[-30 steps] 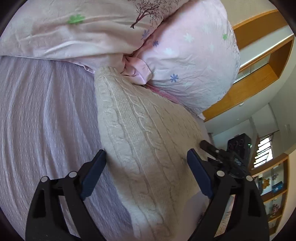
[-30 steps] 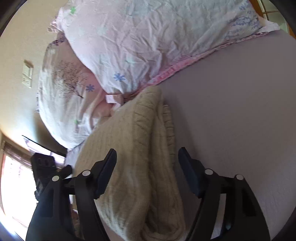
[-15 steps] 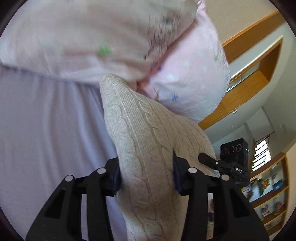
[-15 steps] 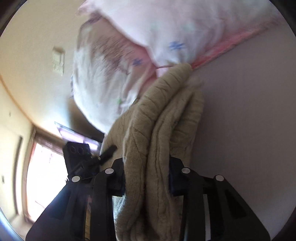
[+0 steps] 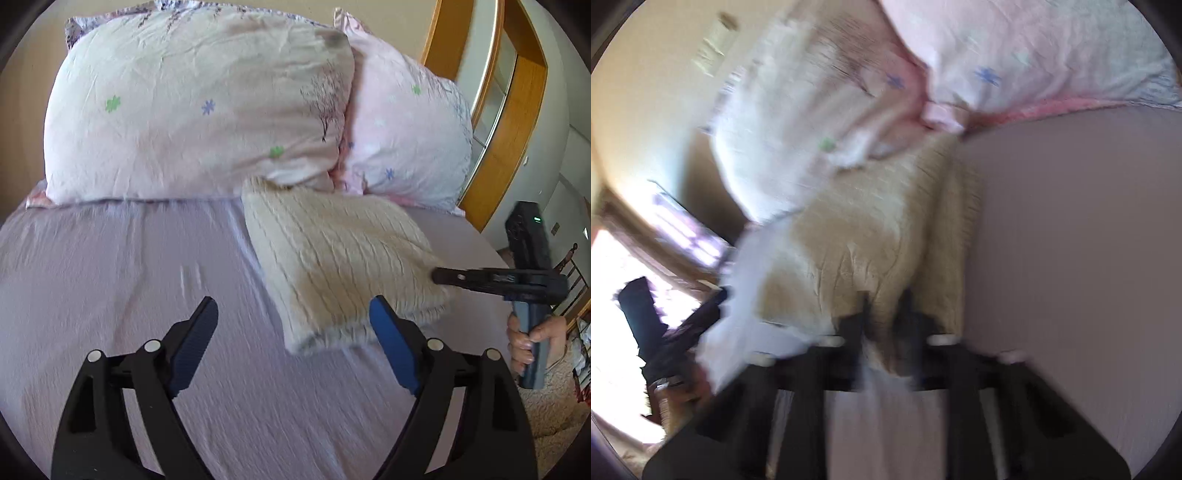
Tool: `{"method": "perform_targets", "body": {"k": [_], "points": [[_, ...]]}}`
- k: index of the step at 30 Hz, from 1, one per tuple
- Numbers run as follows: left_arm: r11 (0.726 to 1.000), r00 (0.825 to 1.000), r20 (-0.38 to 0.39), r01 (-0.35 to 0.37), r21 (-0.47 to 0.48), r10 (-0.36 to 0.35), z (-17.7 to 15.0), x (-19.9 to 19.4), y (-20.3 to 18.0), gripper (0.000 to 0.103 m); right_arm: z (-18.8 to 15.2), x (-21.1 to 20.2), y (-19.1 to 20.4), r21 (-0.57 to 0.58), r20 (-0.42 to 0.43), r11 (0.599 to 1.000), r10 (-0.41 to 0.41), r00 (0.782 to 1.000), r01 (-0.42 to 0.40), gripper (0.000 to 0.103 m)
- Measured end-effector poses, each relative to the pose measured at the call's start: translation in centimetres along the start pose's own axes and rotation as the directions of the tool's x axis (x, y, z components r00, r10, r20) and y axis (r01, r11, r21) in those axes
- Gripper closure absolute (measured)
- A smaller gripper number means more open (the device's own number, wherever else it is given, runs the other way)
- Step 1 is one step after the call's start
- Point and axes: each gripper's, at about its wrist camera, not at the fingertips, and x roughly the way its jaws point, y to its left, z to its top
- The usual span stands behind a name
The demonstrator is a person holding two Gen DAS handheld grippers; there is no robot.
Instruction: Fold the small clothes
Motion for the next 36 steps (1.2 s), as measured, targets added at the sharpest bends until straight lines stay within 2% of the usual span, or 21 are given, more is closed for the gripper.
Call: {"method": "perform_targets", "body": {"k": [1, 3, 5, 6, 8, 9, 10, 11, 13, 15, 16, 20, 23, 26, 29, 36], "points": [[1.000, 1.000, -0.021, -0.002, -0.012, 0.002, -0.4, 0.3, -0.4, 0.013, 0.0, -0.3, -1.1, 0.064, 0.027, 0.998, -0.004, 1.000, 0.002, 0.095], [0.997, 0.995, -0.071, -0.069, -0.040, 0.066, -1.6, 1.0, -0.7, 0.002, -0.5, -1.3, -1.5, 0.090, 0.063, 0.996, -0.031, 0.998, 0.026, 0.095], [0.993, 0.990, -0.095, -0.110, -0.051, 0.105, -2.4, 1.5, -0.9, 0.002, -1.3, -2.3, -0.7, 0.060, 0.096, 0.998, -0.020, 0.995, 0.015, 0.094], [0.993, 0.989, -0.106, -0.107, -0.052, 0.101, -2.6, 1.9, -1.0, 0.002, -1.9, -3.0, 0.1, 0.037, 0.113, 0.999, -0.019, 0.993, 0.015, 0.089], [0.992, 0.988, -0.118, -0.109, -0.063, 0.101, -2.8, 2.3, -1.1, 0.002, -3.3, -4.8, 0.6, -0.003, 0.155, 0.998, -0.058, 0.986, 0.059, 0.061], [0.989, 0.985, -0.124, -0.127, -0.068, 0.118, -2.9, 2.4, -1.2, 0.002, -4.1, -5.5, 1.4, -0.035, 0.183, 0.996, -0.076, 0.980, 0.084, 0.026], [0.986, 0.981, -0.130, -0.152, -0.067, 0.143, -3.0, 2.6, -1.5, 0.002, -4.7, -5.5, 2.0, -0.060, 0.201, 0.993, -0.088, 0.976, 0.102, 0.010], [0.981, 0.975, -0.139, -0.185, -0.054, 0.176, -3.1, 2.9, -1.8, 0.002, -5.3, -5.5, 2.5, -0.086, 0.210, 0.987, -0.113, 0.971, 0.133, 0.010], [0.973, 0.963, -0.148, -0.231, -0.020, 0.226, -3.4, 3.6, -2.5, 0.002, -6.3, -4.3, 3.7, -0.146, 0.194, 0.955, -0.228, 0.954, 0.258, 0.008], [0.971, 0.958, -0.159, -0.240, 0.002, 0.237, -3.7, 4.4, -2.8, 0.002, -7.4, -3.5, 4.5, -0.178, 0.197, 0.914, -0.331, 0.923, 0.366, 0.003], [0.972, 0.958, -0.166, -0.235, 0.009, 0.233, -3.8, 4.7, -3.0, 0.002, -7.8, -3.0, 4.8, -0.196, 0.200, 0.901, -0.350, 0.915, 0.387, 0.003], [0.964, 0.944, -0.204, -0.264, 0.008, 0.260, -4.2, 6.2, -3.1, 0.002, -8.2, -1.4, 4.6, -0.214, 0.157, 0.901, -0.350, 0.923, 0.378, 0.003], [0.950, 0.928, -0.201, -0.309, 0.049, 0.313, -4.5, 6.6, -3.5, 0.002, -8.6, -0.3, 4.7, -0.234, 0.137, 0.884, -0.382, 0.914, 0.404, 0.003], [0.950, 0.930, -0.197, -0.309, 0.046, 0.312, -4.6, 6.5, -3.4, 0.002, -8.9, 0.2, 5.0, -0.243, 0.116, 0.875, -0.402, 0.908, 0.418, 0.001], [0.949, 0.929, -0.194, -0.312, 0.046, 0.315, -4.7, 6.4, -3.5, 0.002, -9.2, 1.0, 5.3, -0.265, 0.095, 0.840, -0.465, 0.880, 0.473, 0.001], [0.951, 0.932, -0.192, -0.305, 0.052, 0.309, -4.7, 6.4, -3.3, 0.002, -9.4, 1.0, 5.3, -0.256, 0.097, 0.843, -0.465, 0.880, 0.473, 0.001]]}}
